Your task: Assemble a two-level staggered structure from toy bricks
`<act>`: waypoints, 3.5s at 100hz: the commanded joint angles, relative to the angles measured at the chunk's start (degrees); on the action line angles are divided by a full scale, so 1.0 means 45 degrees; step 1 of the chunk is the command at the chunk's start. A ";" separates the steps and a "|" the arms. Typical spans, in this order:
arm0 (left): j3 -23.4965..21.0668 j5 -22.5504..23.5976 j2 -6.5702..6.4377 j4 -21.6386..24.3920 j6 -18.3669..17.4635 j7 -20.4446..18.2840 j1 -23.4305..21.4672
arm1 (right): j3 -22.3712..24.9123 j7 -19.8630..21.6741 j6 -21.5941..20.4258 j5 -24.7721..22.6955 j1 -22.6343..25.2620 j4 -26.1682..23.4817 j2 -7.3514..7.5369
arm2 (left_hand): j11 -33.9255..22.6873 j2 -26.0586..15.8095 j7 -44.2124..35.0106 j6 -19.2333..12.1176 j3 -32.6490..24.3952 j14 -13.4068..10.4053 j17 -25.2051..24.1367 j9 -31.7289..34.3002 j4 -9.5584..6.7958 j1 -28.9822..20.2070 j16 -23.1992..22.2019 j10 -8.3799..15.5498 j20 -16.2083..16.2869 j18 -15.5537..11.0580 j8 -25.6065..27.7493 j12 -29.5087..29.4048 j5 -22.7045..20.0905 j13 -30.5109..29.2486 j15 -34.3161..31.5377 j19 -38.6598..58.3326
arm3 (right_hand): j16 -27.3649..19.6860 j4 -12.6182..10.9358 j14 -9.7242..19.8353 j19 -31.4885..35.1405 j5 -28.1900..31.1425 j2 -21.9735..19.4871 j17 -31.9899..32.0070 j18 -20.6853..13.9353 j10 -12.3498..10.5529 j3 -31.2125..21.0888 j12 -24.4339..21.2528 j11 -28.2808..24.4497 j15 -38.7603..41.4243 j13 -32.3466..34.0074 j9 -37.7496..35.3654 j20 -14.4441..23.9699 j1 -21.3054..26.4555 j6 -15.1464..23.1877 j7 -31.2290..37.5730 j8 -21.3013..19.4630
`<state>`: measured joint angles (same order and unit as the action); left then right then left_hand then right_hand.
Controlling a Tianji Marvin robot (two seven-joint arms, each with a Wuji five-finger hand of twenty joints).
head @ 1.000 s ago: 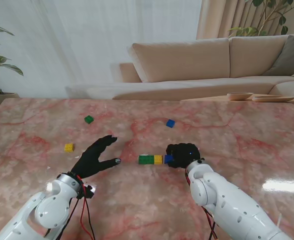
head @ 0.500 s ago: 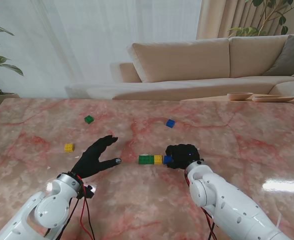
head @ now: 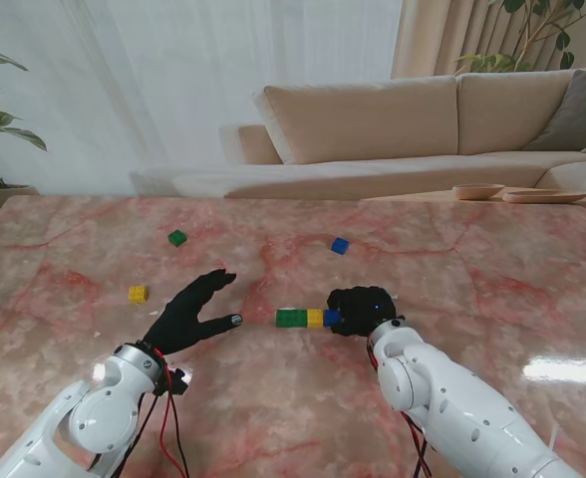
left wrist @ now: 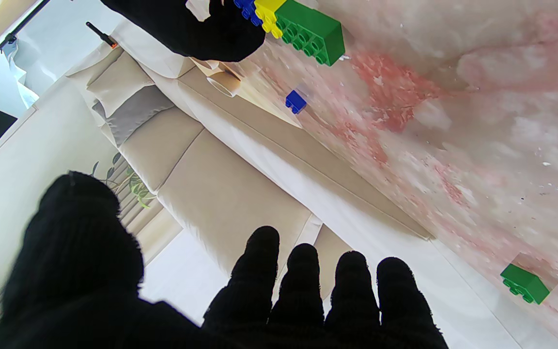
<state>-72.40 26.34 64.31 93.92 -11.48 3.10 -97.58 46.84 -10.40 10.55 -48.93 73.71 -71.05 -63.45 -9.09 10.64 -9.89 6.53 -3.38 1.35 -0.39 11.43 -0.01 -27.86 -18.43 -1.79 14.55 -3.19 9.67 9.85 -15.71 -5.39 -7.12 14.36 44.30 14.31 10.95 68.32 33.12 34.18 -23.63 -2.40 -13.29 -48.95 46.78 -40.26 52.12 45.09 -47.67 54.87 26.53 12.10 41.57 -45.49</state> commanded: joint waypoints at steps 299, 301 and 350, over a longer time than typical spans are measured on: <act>-0.0365 -0.0016 -0.0126 0.0439 0.0722 -0.0681 -0.0081 | -0.3202 0.0499 -0.1582 0.3948 -0.6519 0.6958 -0.1776 | -0.0080 -0.0687 0.0175 -0.0056 -0.0014 -0.0613 -0.0103 -0.0161 -0.0334 0.0126 0.0181 0.0171 0.0331 -0.0568 0.0128 0.0008 -0.0337 0.0265 0.0417 -0.0759 | -0.3251 -0.2375 -0.0996 -0.6966 -0.5123 -0.1349 0.4081 -0.0090 0.2542 0.2483 -0.4152 0.3920 -0.5659 -0.7296 0.8457 -0.1824 -0.3760 -0.4255 -0.7738 0.2138; -0.0374 -0.0010 -0.0127 0.0449 0.0737 -0.0683 -0.0095 | -0.3353 0.0462 -0.1662 0.4045 -0.6654 0.7198 -0.1872 | -0.0084 -0.0682 0.0172 -0.0066 -0.0016 -0.0616 -0.0100 -0.0155 -0.0334 0.0121 0.0180 0.0178 0.0333 -0.0567 0.0129 0.0010 -0.0345 0.0257 0.0415 -0.0758 | -0.3260 -0.2377 -0.1000 -0.6968 -0.5134 -0.1356 0.4088 -0.0097 0.2531 0.2483 -0.4170 0.3942 -0.5665 -0.7328 0.8465 -0.1825 -0.3754 -0.4244 -0.7745 0.2137; -0.0747 0.0020 -0.0193 0.0706 0.0966 -0.1003 -0.0481 | -0.5508 0.0257 -0.3670 0.5724 -0.8536 1.2342 -0.4197 | -0.0088 -0.0686 0.0170 -0.0071 -0.0036 -0.0616 -0.0098 -0.0161 -0.0326 0.0122 0.0177 0.0171 0.0347 -0.0573 0.0130 0.0013 -0.0335 0.0260 0.0408 -0.0773 | -0.4846 -0.2391 -0.1170 -0.7086 -0.5522 -0.1506 0.3977 -0.0100 0.2767 0.2543 -0.5486 0.5738 -0.8048 -0.7615 0.8528 -0.2000 -0.3458 -0.4190 -0.8162 0.2048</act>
<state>-75.71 26.27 63.61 96.86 -7.50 -1.29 -99.14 22.28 -10.13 -5.89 -23.62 35.61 -16.45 -81.33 -9.09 8.96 -9.84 6.53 -3.40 1.35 -0.40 11.43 -0.01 -27.86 -18.42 -1.79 15.30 -3.19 9.67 9.85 -15.71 -5.39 -7.10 13.02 24.33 5.42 6.43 37.42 10.37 27.69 -5.93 -2.19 -2.09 -37.65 23.24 -15.90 17.00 12.53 -11.09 47.18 12.05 -5.86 6.36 -36.24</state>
